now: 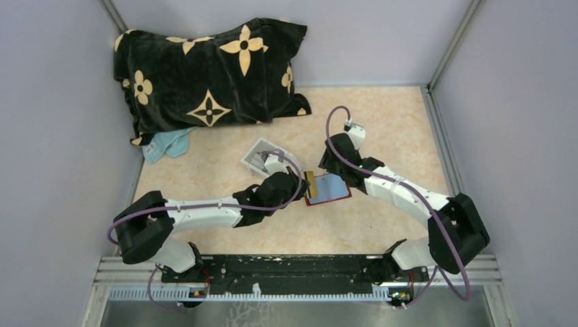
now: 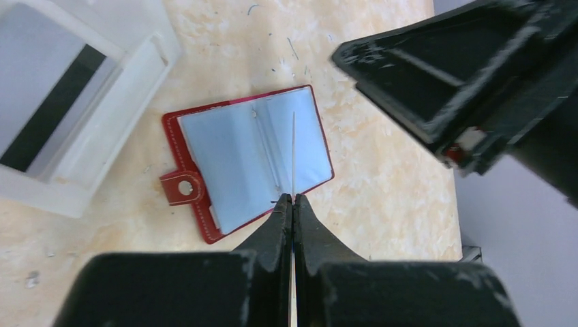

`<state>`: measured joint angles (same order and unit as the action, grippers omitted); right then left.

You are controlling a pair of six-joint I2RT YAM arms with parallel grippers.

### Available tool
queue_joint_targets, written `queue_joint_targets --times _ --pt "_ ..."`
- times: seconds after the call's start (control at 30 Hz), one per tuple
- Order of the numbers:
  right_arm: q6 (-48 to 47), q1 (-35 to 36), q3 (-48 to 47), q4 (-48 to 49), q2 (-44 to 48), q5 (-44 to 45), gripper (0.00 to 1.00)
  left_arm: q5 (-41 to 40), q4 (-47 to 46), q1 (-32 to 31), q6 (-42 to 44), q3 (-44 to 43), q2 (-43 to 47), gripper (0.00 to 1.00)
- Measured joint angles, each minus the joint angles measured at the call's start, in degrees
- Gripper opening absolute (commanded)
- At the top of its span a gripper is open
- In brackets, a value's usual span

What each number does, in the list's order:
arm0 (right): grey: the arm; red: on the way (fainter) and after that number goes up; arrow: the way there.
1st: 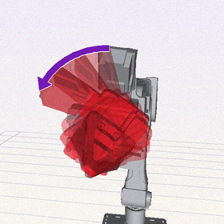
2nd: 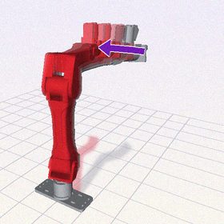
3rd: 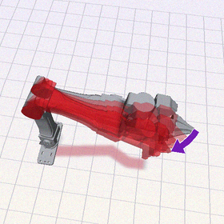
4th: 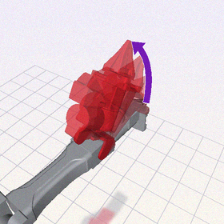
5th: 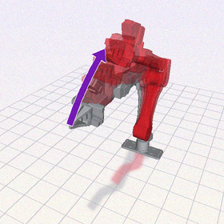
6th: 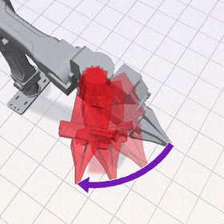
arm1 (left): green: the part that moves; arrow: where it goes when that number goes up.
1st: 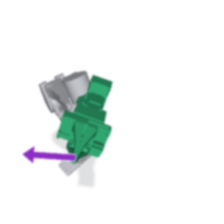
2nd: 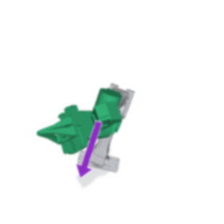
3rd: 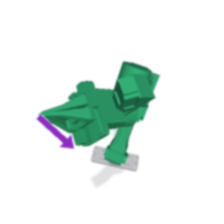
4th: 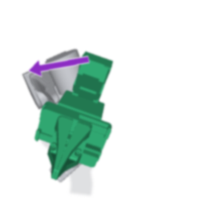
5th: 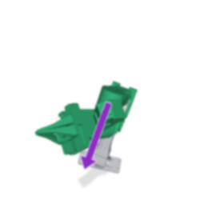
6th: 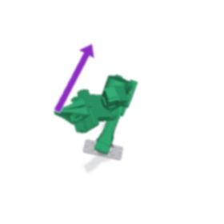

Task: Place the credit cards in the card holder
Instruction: Move the card holder to the center of the board, then insert the credit card into the card holder.

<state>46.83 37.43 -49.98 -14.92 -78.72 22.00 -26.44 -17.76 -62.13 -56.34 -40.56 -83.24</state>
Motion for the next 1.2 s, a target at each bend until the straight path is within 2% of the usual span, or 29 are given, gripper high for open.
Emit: queue_joint_targets --times 0.3,0.5,0.83,1.2 --pt "-6.4 -11.7 3.8 -1.8 10.1 -1.6 0.47 -0.8 1.1 -1.7 -8.2 -6.6 -10.3 0.0" --pt "-8.6 -16.3 9.2 -0.7 10.2 -6.4 0.46 -1.6 1.1 -2.5 -11.8 -8.1 -14.9 0.0" --pt "-9.8 -19.1 14.7 4.3 6.7 -13.4 0.43 -2.6 -2.4 -2.6 -14.1 -8.3 -18.1 0.0" --pt "-10.6 -19.5 16.0 7.0 4.9 -16.1 0.43 -3.1 -6.6 -2.5 -14.0 -8.2 -19.4 0.0"
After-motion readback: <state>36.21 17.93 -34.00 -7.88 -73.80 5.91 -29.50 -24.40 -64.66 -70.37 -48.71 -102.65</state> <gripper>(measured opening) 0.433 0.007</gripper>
